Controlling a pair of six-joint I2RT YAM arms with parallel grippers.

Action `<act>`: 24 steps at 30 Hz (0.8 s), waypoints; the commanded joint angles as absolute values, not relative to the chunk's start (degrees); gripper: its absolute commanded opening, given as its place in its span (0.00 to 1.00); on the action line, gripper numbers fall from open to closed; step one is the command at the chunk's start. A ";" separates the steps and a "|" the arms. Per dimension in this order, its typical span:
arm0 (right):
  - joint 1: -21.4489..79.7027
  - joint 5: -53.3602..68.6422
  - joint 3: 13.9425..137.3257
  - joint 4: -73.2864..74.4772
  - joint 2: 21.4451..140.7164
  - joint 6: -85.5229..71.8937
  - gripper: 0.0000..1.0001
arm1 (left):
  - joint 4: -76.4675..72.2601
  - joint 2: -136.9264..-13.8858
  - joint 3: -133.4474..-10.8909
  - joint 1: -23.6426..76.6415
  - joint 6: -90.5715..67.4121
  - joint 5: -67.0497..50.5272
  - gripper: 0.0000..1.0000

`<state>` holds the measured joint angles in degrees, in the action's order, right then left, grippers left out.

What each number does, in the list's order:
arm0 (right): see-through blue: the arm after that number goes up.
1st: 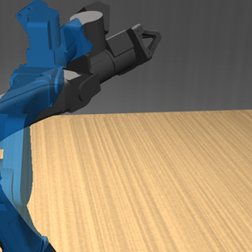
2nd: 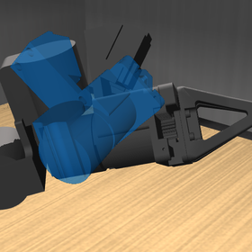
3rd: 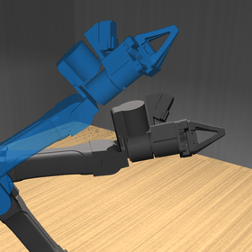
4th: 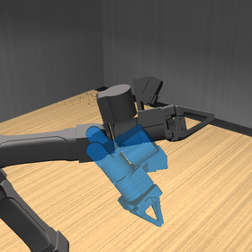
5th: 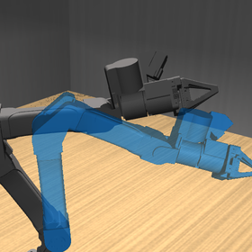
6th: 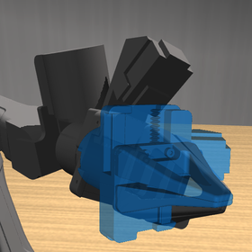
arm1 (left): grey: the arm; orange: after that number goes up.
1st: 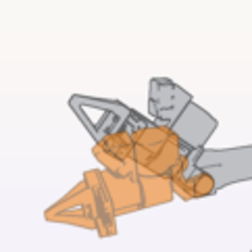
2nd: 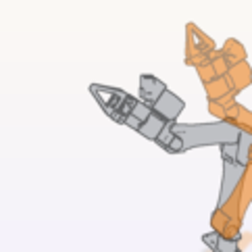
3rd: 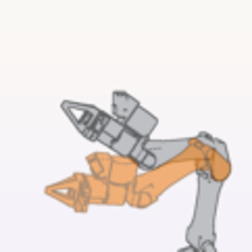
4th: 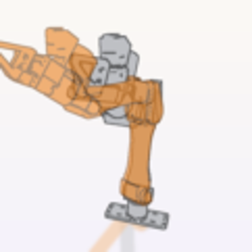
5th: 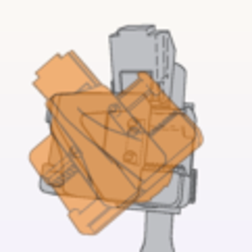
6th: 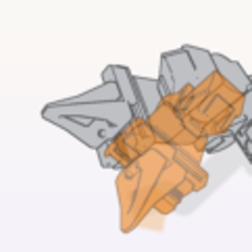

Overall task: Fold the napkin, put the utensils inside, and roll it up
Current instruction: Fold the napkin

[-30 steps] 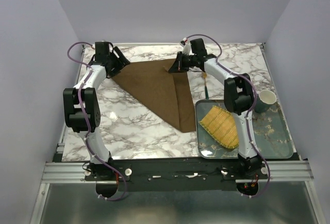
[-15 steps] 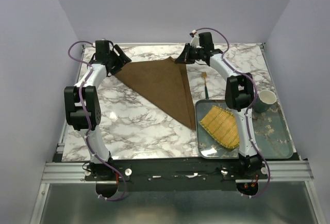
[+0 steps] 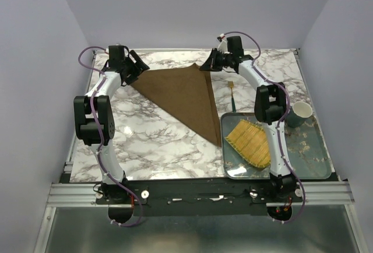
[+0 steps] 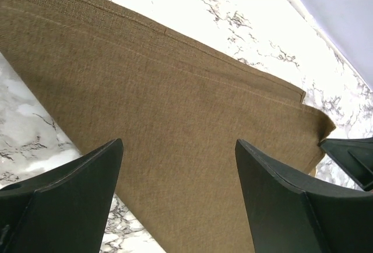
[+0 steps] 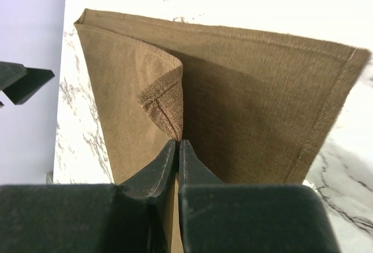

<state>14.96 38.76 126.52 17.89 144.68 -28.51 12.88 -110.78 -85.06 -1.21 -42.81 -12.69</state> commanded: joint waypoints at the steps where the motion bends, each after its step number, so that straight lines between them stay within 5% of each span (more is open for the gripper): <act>1: 14.06 39.11 129.99 18.37 146.95 -29.18 0.13 | 11.95 -110.66 -86.49 -1.23 -42.45 -13.97 0.88; 15: 13.36 40.16 135.08 18.37 149.50 -30.32 0.16 | 11.60 -110.30 -86.40 -1.32 -42.45 -13.97 0.88; 20: 13.45 40.87 135.09 18.11 148.63 -30.41 0.01 | 11.51 -110.39 -86.31 -1.32 -42.54 -13.89 0.88; 24: 13.53 41.22 134.30 17.32 146.87 -30.06 0.01 | 11.43 -110.22 -86.13 -1.23 -42.54 -13.89 0.88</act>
<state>13.80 39.62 133.56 18.02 148.49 -30.20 12.69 -110.78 -85.06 -1.21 -42.78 -12.73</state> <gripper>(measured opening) 0.015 0.881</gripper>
